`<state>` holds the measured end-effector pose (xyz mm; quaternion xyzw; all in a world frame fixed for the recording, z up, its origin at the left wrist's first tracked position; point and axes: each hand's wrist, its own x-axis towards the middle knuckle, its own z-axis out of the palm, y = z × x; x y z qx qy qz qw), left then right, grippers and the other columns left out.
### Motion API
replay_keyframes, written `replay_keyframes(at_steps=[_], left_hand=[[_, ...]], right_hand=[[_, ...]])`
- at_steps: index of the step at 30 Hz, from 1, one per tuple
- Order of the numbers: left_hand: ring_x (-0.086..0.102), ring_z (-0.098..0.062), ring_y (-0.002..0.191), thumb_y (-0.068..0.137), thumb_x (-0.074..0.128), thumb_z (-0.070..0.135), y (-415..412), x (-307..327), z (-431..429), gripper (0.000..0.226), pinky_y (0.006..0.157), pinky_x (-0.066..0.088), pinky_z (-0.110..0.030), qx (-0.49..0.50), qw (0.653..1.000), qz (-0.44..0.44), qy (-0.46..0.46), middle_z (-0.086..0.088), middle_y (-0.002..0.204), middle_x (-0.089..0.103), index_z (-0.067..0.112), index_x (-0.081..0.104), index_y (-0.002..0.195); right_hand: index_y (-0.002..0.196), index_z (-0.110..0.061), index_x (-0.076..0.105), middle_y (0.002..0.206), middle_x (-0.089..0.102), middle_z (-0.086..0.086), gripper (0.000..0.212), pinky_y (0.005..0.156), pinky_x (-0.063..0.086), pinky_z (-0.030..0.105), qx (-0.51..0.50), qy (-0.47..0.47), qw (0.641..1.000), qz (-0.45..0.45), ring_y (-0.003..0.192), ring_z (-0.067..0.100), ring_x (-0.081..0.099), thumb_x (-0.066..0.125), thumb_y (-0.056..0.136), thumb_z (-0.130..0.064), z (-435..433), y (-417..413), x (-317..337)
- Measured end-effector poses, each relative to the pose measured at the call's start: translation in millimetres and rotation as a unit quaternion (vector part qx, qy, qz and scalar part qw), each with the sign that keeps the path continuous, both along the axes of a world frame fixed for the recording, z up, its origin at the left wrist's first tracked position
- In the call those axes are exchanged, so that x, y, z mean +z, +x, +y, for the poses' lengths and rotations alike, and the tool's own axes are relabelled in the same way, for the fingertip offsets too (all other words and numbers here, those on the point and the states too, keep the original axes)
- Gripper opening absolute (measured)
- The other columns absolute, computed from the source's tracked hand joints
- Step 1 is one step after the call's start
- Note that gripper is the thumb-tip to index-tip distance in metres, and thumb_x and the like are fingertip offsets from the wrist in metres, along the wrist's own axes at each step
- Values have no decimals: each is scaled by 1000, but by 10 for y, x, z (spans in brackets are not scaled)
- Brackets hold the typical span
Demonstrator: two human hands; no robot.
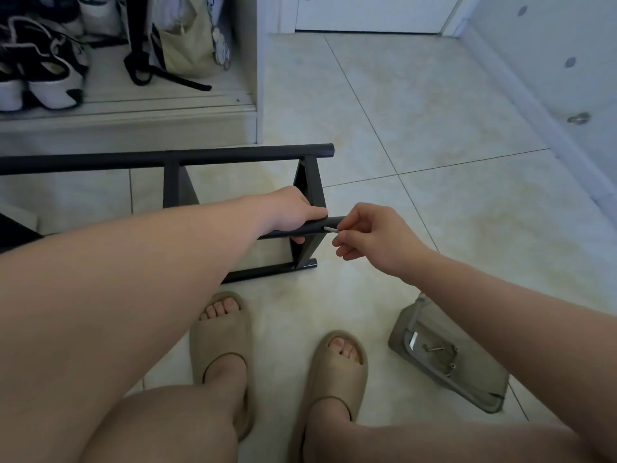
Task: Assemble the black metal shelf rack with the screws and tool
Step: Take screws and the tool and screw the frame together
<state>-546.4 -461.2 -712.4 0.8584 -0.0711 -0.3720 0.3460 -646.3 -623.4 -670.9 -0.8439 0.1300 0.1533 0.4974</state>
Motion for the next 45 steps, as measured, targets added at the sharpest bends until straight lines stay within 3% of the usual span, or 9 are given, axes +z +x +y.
replay_keyframes(at_steps=[5, 12, 15, 19, 24, 28, 33, 38, 45], left_hand=[[55, -17, 71, 95, 51, 44, -4, 13, -25, 35, 81, 46, -36, -10, 1000, -17, 14, 0, 64, 74, 15, 66, 82], [53, -18, 69, 97, 50, 40, -17, 28, -27, 32, 73, 43, -34, -11, 1000, -22, 11, -1, 61, 72, 14, 62, 82], [52, -19, 69, 98, 50, 39, -16, 34, -25, 31, 71, 42, -33, -10, 1000, -21, 13, 0, 59, 71, 14, 62, 83], [53, -19, 70, 97, 51, 38, -22, 39, -31, 30, 72, 42, -34, -8, 1000, -18, 10, 0, 58, 71, 14, 61, 83], [54, -17, 66, 97, 51, 39, -17, 59, -37, 31, 69, 41, -33, -4, 1000, -11, 9, -1, 59, 71, 14, 65, 84], [55, -20, 71, 98, 50, 39, -32, 58, -31, 34, 74, 43, -34, 5, 1000, -5, 4, -2, 61, 71, 10, 68, 92], [59, -19, 71, 101, 48, 38, -43, 78, -29, 43, 87, 47, -39, 17, 1000, 1, -7, -3, 60, 70, 2, 70, 106], [54, -20, 76, 104, 42, 31, -48, 89, -35, 35, 79, 41, -35, -1, 1000, -3, 6, -4, 63, 71, 7, 67, 99], [54, -16, 64, 100, 47, 35, -51, 82, -34, 34, 72, 40, -32, 20, 1000, -3, -6, -1, 59, 68, 9, 68, 99]], right_hand=[[81, -11, 60, 82, 75, 15, 17, 75, 63, 38, 11, -34, 999, -14, 74, 28, 74, 62, 93, 2, 40, 2, -70], [81, -18, 60, 80, 74, 5, 18, 80, 62, 48, 17, -87, 996, -26, 69, 18, 73, 61, 94, -5, 103, -17, -137], [81, -23, 57, 82, 73, 3, 22, 75, 61, 45, 47, -133, 989, -46, 67, 9, 71, 59, 96, -8, 152, -25, -140], [84, -23, 57, 86, 72, 5, 19, 72, 60, 44, 67, -172, 981, -58, 74, 17, 72, 57, 97, -9, 195, -6, -152], [79, -19, 59, 78, 72, 11, 21, 75, 61, 50, -19, -93, 995, -34, 70, 24, 73, 58, 95, -4, 232, 17, -193], [86, -17, 61, 81, 71, 10, 14, 70, 60, 46, 38, -158, 985, -51, 76, 28, 72, 56, 96, -7, 248, 14, -230], [79, -18, 58, 73, 72, 6, 19, 71, 61, 42, 5, -124, 991, -40, 76, 29, 73, 60, 93, -6, 273, 71, -258], [77, -19, 57, 75, 72, 9, 24, 78, 60, 50, 20, -105, 993, -42, 69, 18, 73, 60, 94, -3, 222, 70, -255], [85, -8, 56, 75, 73, 14, 14, 75, 62, 52, -75, -32, 997, -11, 68, 31, 74, 68, 90, -2, 262, 141, -300]])
